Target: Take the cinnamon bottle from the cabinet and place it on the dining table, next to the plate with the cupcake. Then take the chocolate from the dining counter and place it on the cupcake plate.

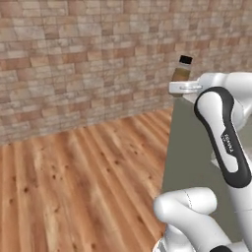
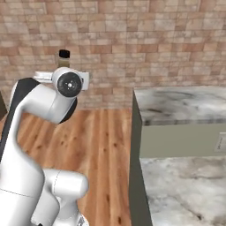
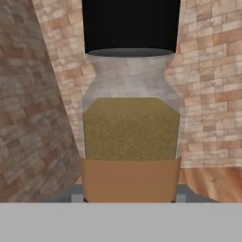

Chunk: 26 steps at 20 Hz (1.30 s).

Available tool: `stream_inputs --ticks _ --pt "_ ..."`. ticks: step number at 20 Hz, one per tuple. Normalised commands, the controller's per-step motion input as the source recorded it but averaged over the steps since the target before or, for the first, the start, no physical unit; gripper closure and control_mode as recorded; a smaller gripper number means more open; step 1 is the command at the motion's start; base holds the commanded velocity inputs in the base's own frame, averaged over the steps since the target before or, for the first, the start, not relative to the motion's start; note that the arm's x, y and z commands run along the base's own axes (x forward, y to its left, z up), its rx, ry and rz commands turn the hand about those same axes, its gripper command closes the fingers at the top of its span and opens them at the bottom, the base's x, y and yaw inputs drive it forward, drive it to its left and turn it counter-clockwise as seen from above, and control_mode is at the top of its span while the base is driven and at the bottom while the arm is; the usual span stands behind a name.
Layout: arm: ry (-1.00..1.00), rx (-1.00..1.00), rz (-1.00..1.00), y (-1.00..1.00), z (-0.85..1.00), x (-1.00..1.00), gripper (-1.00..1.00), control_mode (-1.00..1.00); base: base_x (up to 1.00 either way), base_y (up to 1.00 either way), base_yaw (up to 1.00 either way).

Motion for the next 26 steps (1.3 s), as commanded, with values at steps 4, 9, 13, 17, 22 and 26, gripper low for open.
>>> stream_inputs --ticks 4,9,13,17,22,26 --pt "0.00 0.00 0.00 0.00 0.00 0.00 1.00 1.00 0.66 0.57 -0.10" --pt "0.00 0.00 0.00 0.00 0.00 0.00 1.00 1.00 0.68 0.48 -0.18" --pt "0.00 0.00 0.00 0.00 0.00 0.00 1.00 1.00 0.69 0.44 -0.23" --pt "0.00 0.00 0.00 0.00 0.00 0.00 1.00 1.00 0.68 0.45 -0.21" --pt "0.00 0.00 0.00 0.00 0.00 0.00 1.00 1.00 0.67 0.52 -0.15" --pt "0.00 0.00 0.00 0.00 0.00 0.00 1.00 1.00 0.68 0.41 -0.29"
